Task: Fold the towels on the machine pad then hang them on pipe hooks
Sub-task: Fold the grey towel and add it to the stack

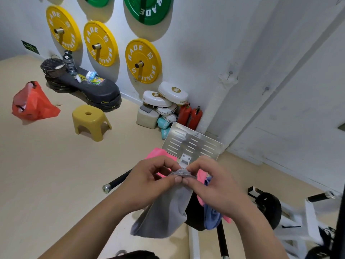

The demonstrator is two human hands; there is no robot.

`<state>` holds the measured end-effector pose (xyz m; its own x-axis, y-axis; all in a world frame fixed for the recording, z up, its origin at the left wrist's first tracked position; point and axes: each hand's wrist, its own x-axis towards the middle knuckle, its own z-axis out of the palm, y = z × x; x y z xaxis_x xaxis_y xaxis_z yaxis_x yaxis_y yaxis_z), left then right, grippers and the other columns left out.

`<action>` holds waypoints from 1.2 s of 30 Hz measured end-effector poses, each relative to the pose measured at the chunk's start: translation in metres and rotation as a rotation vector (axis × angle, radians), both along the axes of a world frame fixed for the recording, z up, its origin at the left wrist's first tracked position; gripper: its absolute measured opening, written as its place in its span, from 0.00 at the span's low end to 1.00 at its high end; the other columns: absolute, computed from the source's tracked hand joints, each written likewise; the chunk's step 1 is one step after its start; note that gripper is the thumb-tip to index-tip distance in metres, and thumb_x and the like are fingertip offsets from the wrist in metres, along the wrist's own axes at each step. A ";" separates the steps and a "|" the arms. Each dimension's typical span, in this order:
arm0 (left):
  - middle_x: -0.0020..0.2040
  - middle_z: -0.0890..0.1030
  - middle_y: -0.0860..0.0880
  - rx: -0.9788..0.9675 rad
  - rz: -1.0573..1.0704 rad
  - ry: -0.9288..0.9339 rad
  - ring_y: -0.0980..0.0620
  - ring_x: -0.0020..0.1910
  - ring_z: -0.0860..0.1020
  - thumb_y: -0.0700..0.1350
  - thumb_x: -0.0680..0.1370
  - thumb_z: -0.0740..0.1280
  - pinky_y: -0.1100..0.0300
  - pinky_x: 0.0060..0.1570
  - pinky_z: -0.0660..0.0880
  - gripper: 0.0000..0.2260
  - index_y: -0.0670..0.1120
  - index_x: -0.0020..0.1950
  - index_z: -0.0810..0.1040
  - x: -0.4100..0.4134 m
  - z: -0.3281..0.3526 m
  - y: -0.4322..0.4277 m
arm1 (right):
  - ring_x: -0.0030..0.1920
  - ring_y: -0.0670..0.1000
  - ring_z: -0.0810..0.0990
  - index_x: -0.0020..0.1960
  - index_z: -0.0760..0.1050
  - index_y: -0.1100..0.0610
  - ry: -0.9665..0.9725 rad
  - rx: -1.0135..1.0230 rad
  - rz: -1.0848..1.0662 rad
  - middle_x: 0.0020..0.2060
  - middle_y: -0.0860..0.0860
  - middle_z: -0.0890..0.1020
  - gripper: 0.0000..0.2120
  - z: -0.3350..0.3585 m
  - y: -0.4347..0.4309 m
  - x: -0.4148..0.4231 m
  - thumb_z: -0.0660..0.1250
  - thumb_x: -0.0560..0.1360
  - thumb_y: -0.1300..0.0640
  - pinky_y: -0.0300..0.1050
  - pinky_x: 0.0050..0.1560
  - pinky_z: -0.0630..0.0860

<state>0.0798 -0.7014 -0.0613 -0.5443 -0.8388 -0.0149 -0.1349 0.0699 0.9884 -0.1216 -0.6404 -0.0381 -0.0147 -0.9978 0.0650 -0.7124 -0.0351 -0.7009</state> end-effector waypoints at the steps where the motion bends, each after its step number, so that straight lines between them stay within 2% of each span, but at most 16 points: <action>1: 0.46 0.86 0.49 -0.017 -0.016 -0.004 0.48 0.47 0.84 0.39 0.77 0.75 0.56 0.47 0.81 0.06 0.50 0.51 0.85 -0.001 -0.001 -0.001 | 0.51 0.47 0.79 0.45 0.79 0.48 0.014 -0.035 0.019 0.45 0.44 0.80 0.07 0.002 0.000 -0.001 0.77 0.73 0.54 0.35 0.50 0.73; 3: 0.49 0.85 0.52 -0.058 -0.097 -0.066 0.49 0.48 0.83 0.42 0.77 0.75 0.56 0.47 0.81 0.09 0.53 0.55 0.83 -0.002 -0.007 -0.003 | 0.49 0.48 0.79 0.43 0.76 0.51 -0.025 -0.029 0.027 0.43 0.46 0.79 0.09 0.002 0.002 -0.002 0.76 0.73 0.58 0.37 0.48 0.74; 4: 0.49 0.85 0.54 -0.070 -0.144 -0.116 0.52 0.46 0.82 0.44 0.76 0.75 0.60 0.44 0.80 0.10 0.54 0.55 0.82 -0.002 -0.012 -0.003 | 0.45 0.45 0.79 0.43 0.75 0.51 -0.073 0.010 -0.004 0.41 0.47 0.79 0.08 0.002 0.003 -0.001 0.75 0.74 0.59 0.37 0.46 0.74; 6: 0.43 0.82 0.58 -0.092 -0.221 -0.225 0.59 0.41 0.79 0.44 0.74 0.75 0.68 0.40 0.73 0.11 0.56 0.52 0.80 -0.005 -0.027 0.000 | 0.38 0.43 0.75 0.43 0.74 0.52 -0.161 0.058 -0.095 0.38 0.50 0.78 0.07 0.001 0.005 -0.002 0.71 0.76 0.58 0.36 0.40 0.73; 7: 0.40 0.80 0.60 -0.105 -0.238 -0.278 0.61 0.38 0.77 0.43 0.73 0.74 0.68 0.38 0.71 0.10 0.56 0.49 0.79 -0.006 -0.037 0.002 | 0.37 0.44 0.74 0.44 0.73 0.52 -0.177 0.053 -0.135 0.38 0.52 0.77 0.06 -0.001 0.005 -0.005 0.70 0.77 0.57 0.37 0.39 0.73; 10: 0.37 0.78 0.57 -0.094 -0.230 -0.439 0.59 0.34 0.72 0.46 0.70 0.69 0.56 0.35 0.72 0.07 0.55 0.45 0.76 -0.008 -0.072 0.003 | 0.35 0.48 0.74 0.45 0.73 0.53 -0.170 -0.010 -0.261 0.37 0.53 0.77 0.06 -0.001 0.003 -0.014 0.69 0.78 0.55 0.39 0.36 0.72; 12: 0.39 0.80 0.52 -0.071 -0.221 -0.513 0.56 0.35 0.72 0.48 0.69 0.68 0.45 0.42 0.77 0.06 0.52 0.46 0.77 -0.008 -0.091 0.002 | 0.33 0.48 0.71 0.45 0.73 0.53 -0.220 -0.067 -0.360 0.35 0.54 0.75 0.07 0.001 0.003 -0.022 0.69 0.79 0.54 0.37 0.33 0.70; 14: 0.40 0.80 0.50 -0.067 -0.197 -0.518 0.51 0.37 0.76 0.48 0.71 0.68 0.42 0.46 0.79 0.04 0.50 0.44 0.77 -0.009 -0.102 0.002 | 0.32 0.45 0.71 0.45 0.72 0.50 -0.233 -0.099 -0.438 0.35 0.54 0.75 0.08 0.000 0.004 -0.033 0.68 0.80 0.50 0.34 0.33 0.70; 17: 0.41 0.82 0.53 -0.073 -0.148 -0.503 0.52 0.41 0.79 0.47 0.75 0.69 0.48 0.46 0.80 0.00 0.52 0.44 0.78 -0.006 -0.108 -0.001 | 0.35 0.46 0.76 0.46 0.71 0.46 -0.147 -0.104 -0.529 0.35 0.51 0.78 0.07 -0.012 0.007 -0.057 0.66 0.81 0.46 0.39 0.36 0.73; 20: 0.42 0.83 0.53 -0.076 -0.076 -0.454 0.54 0.41 0.79 0.44 0.79 0.68 0.51 0.45 0.78 0.05 0.54 0.46 0.80 0.000 -0.101 -0.009 | 0.37 0.51 0.77 0.46 0.70 0.45 -0.112 -0.061 -0.603 0.34 0.48 0.77 0.07 -0.028 0.015 -0.077 0.64 0.82 0.48 0.46 0.37 0.71; 22: 0.44 0.85 0.53 -0.078 0.017 -0.367 0.56 0.41 0.82 0.41 0.81 0.67 0.61 0.41 0.78 0.08 0.54 0.49 0.82 0.001 -0.092 -0.017 | 0.40 0.52 0.79 0.50 0.71 0.48 -0.115 -0.036 -0.647 0.37 0.50 0.79 0.05 -0.037 0.021 -0.084 0.62 0.84 0.50 0.45 0.37 0.71; 24: 0.47 0.85 0.59 -0.114 0.126 -0.304 0.63 0.46 0.83 0.41 0.81 0.68 0.73 0.42 0.75 0.09 0.55 0.53 0.83 0.002 -0.085 -0.023 | 0.41 0.52 0.80 0.53 0.70 0.52 -0.101 -0.035 -0.683 0.39 0.52 0.80 0.06 -0.047 0.025 -0.088 0.60 0.84 0.50 0.46 0.37 0.73; 26: 0.48 0.86 0.60 -0.125 0.199 -0.300 0.65 0.48 0.81 0.44 0.80 0.69 0.75 0.43 0.74 0.09 0.58 0.55 0.82 0.003 -0.084 -0.026 | 0.40 0.51 0.80 0.54 0.70 0.51 -0.067 -0.012 -0.689 0.39 0.51 0.81 0.07 -0.058 0.026 -0.089 0.59 0.84 0.48 0.47 0.37 0.73; 30: 0.41 0.84 0.47 -0.028 0.209 -0.238 0.52 0.39 0.81 0.43 0.78 0.73 0.66 0.34 0.77 0.06 0.54 0.52 0.82 0.005 -0.087 -0.025 | 0.40 0.52 0.80 0.52 0.69 0.49 -0.089 0.070 -0.686 0.38 0.52 0.81 0.08 -0.073 0.025 -0.091 0.59 0.84 0.44 0.48 0.38 0.73; 32: 0.40 0.84 0.47 -0.035 0.102 -0.270 0.48 0.38 0.80 0.43 0.76 0.76 0.61 0.36 0.76 0.05 0.52 0.47 0.82 0.005 -0.089 -0.025 | 0.41 0.54 0.80 0.52 0.69 0.50 -0.113 0.091 -0.696 0.39 0.53 0.80 0.09 -0.074 0.025 -0.094 0.60 0.84 0.44 0.50 0.40 0.75; 36: 0.40 0.84 0.52 -0.028 -0.114 -0.463 0.51 0.38 0.80 0.51 0.70 0.80 0.53 0.41 0.78 0.07 0.54 0.43 0.84 0.011 -0.103 -0.021 | 0.42 0.53 0.80 0.54 0.68 0.53 -0.080 0.143 -0.681 0.41 0.53 0.80 0.11 -0.075 0.020 -0.101 0.59 0.84 0.45 0.53 0.44 0.76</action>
